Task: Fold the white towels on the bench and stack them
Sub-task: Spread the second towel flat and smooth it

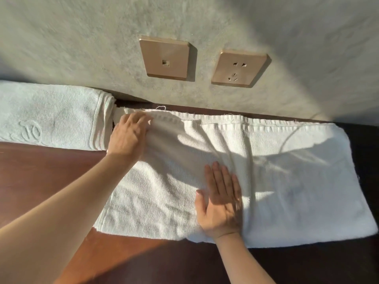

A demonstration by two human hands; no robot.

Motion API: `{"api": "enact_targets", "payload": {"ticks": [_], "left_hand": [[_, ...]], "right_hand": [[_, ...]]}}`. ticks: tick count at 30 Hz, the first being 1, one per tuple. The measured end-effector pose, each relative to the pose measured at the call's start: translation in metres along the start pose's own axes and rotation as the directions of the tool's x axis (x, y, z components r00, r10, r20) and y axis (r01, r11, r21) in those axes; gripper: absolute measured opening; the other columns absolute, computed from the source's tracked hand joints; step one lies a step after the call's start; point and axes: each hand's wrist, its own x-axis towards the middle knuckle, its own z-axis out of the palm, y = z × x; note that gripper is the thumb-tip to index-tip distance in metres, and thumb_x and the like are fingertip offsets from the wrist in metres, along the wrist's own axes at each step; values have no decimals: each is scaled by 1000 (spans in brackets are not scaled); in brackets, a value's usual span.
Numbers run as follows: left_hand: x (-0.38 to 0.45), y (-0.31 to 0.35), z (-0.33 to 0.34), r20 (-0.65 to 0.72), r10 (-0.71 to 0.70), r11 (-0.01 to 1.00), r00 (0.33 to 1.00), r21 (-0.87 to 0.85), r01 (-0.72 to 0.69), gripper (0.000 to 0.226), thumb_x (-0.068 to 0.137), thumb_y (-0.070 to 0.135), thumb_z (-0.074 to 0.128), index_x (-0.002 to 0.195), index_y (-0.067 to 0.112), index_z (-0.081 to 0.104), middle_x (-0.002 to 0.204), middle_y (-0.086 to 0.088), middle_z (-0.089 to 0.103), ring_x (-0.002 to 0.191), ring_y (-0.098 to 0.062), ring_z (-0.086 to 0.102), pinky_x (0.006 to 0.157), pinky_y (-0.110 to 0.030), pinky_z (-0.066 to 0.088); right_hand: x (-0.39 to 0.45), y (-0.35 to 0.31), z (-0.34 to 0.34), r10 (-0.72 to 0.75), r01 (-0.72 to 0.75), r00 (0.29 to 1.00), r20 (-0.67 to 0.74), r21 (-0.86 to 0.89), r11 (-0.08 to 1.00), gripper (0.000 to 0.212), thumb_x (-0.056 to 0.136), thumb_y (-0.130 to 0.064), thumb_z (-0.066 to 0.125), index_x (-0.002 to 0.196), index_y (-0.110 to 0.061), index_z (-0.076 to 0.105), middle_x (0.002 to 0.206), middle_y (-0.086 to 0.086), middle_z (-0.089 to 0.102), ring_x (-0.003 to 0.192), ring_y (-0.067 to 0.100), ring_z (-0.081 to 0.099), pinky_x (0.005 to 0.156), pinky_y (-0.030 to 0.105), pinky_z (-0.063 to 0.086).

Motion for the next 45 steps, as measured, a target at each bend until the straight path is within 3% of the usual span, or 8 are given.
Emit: {"api": "enact_targets", "payload": {"ticks": [5, 9, 12, 16, 24, 29, 36, 45], "left_hand": [[22, -6, -12, 50, -123, 992, 991, 11, 122, 35, 102, 10, 51, 137, 12, 58, 135, -15, 53, 121, -38, 47, 91, -51, 50], [24, -15, -19, -35, -43, 998, 998, 50, 45, 22, 103, 16, 55, 119, 5, 64, 111, -18, 56, 98, -39, 57, 63, -46, 49], [24, -15, -25, -124, 3, 999, 992, 42, 2, 18, 103, 14, 54, 111, 1, 64, 103, -21, 55, 76, -39, 60, 51, -44, 48], [25, -13, -28, -91, -13, 994, 996, 103, 23, 18, 101, 7, 54, 115, -1, 63, 104, -24, 55, 68, -39, 60, 49, -36, 39], [30, -11, -26, -105, -74, 991, 992, 108, 85, 13, 102, 21, 50, 111, 15, 58, 97, -10, 54, 76, -29, 53, 52, -36, 37], [33, -10, -25, -100, -74, 992, 992, 92, 83, 11, 99, 23, 55, 97, 14, 58, 93, -7, 55, 86, -32, 57, 57, -44, 48], [40, -8, -26, -115, -109, 984, 987, 132, 124, 6, 100, 14, 53, 99, 9, 55, 99, -15, 53, 71, -36, 57, 50, -39, 38], [52, -3, -19, -83, -172, 954, 982, 235, 187, 16, 97, 7, 58, 109, 3, 49, 100, -19, 50, 66, -34, 49, 47, -37, 29]], "right_hand": [[16, -1, -26, 114, -124, 992, 54, 256, 959, 57, 101, -44, 36, 149, -15, 47, 149, 3, 53, 141, 22, 46, 115, 51, 36], [72, 16, -47, 173, -210, 977, 122, 460, 863, 44, 103, -37, 41, 145, -25, 49, 127, -11, 54, 123, 16, 53, 106, 36, 40], [130, 39, -51, 116, -121, 993, 35, 180, 976, 39, 99, -18, 50, 138, -20, 57, 126, 2, 58, 121, 27, 49, 104, 38, 33], [170, 61, -50, 40, -15, 989, 143, -171, 985, 32, 94, -25, 55, 124, -20, 62, 117, 6, 58, 112, 29, 46, 92, 43, 28], [195, 88, -69, -116, 112, 964, 239, 32, 993, 11, 95, -22, 66, 104, -17, 63, 93, 0, 65, 100, 30, 54, 89, 41, 30], [213, 100, -73, -104, 19, 961, 256, 314, 949, 12, 96, -17, 62, 86, -23, 59, 82, -15, 54, 79, 2, 51, 72, 23, 35], [207, 96, -57, -117, 97, 973, 199, 104, 990, 11, 105, -30, 41, 98, -23, 44, 79, -6, 54, 76, 33, 57, 63, 36, 34], [206, 93, -40, -131, 148, 973, 190, -78, 986, 15, 106, -23, 43, 108, -11, 51, 93, 16, 64, 83, 37, 65, 64, 37, 38]]}}
